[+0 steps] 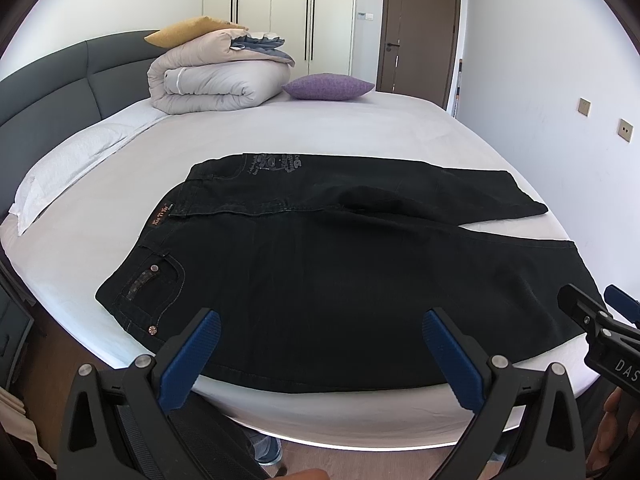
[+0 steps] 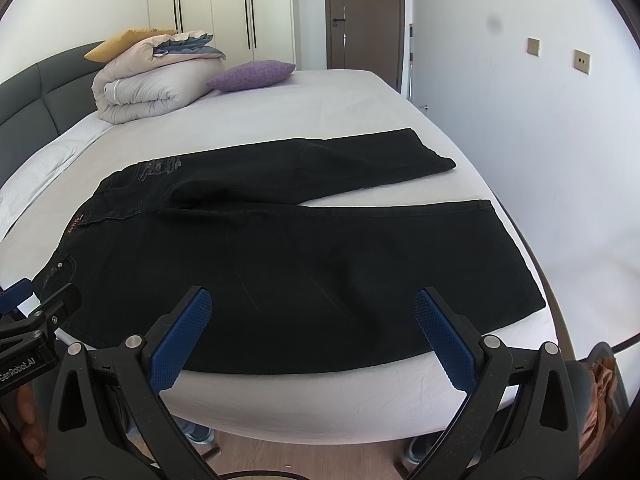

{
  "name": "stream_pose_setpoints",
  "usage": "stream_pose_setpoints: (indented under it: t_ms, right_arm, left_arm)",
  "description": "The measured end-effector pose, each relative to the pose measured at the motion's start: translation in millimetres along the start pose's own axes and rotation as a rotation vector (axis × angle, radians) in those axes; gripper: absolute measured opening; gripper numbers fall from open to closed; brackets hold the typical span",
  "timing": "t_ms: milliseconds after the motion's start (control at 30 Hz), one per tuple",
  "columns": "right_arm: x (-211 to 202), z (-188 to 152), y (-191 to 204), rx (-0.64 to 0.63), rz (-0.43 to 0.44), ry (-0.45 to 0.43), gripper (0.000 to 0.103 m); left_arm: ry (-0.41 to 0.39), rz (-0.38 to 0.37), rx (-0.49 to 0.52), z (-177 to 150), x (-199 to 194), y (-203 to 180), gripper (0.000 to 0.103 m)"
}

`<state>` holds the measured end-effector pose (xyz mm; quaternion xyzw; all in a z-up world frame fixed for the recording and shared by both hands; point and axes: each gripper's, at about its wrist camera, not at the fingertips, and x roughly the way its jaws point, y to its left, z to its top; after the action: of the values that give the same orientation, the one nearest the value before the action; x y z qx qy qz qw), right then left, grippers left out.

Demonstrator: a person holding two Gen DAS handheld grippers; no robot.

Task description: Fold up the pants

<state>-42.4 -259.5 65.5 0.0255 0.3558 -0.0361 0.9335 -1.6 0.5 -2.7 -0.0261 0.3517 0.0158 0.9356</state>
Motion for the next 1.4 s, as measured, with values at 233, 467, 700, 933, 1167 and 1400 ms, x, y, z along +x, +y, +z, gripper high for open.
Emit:
stream_pose_setpoints:
  t_ms: [233,467,700,933,1167,1400]
  right_arm:
    - [1.6,-8.0,4.8,0.002,0.007,0.009,0.103]
    - [13.3,-18.2,4.5,0.013,0.064,0.039,0.103]
    - [37.2,10.0,-12.1,0.011,0.178,0.014,0.103]
    - [61.7,42.6,-25.3,-0.056,0.261,-0.012,0.103]
    - [115.9,80.6,-53.6,-0.111,0.38,0.05,0.1]
    - [155.6,79.5,-65.3,-0.138,0.477,0.122,0.08]
  left_arm:
    - [-0.019,0.016,0.025,-10.1,2.0,-1.3,0.103]
    - [0.028,-0.006,0.056,-20.1,25.1,7.9,0.103]
    - [0.119,-0.023,0.08,-19.2,64.8,25.3,0.103]
    - [0.075,0.062,0.216,70.4,113.6,59.1,0.103]
    - [0.127,0.022,0.383,194.3,223.5,104.4,0.103]
    - [0.303,-0.001,0.503,242.4,322.8,126.4,0.101]
